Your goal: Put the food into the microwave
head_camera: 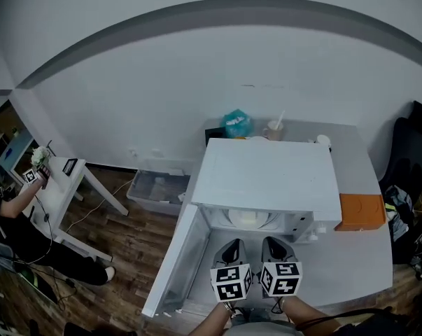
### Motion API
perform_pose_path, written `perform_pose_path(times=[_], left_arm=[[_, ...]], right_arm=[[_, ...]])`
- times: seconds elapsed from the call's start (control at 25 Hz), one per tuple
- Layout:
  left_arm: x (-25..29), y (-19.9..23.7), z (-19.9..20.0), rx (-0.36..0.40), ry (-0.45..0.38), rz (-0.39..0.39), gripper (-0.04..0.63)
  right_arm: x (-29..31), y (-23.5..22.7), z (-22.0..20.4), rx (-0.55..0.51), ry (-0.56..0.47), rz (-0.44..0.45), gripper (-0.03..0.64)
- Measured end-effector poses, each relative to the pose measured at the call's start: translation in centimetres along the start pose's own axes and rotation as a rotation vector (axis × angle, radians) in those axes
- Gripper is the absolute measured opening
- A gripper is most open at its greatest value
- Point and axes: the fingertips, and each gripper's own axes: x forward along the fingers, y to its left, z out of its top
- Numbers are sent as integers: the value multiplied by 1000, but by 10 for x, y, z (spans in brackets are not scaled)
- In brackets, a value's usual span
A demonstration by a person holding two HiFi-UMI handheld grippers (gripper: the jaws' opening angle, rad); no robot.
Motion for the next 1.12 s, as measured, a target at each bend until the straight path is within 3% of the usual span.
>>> perform_pose_path(times=[0.2, 0.4, 1.12], left_arm=[[-23, -2, 4, -27, -19, -10, 4], [-35, -5, 9, -5, -35, -13, 5], [-46, -5, 6, -9, -29, -2, 5]], right_arm=[[-21, 13, 7, -29, -31, 47, 23], [-37, 11, 16, -22, -57, 44, 23], [-49, 24, 7, -61, -35, 76, 17]])
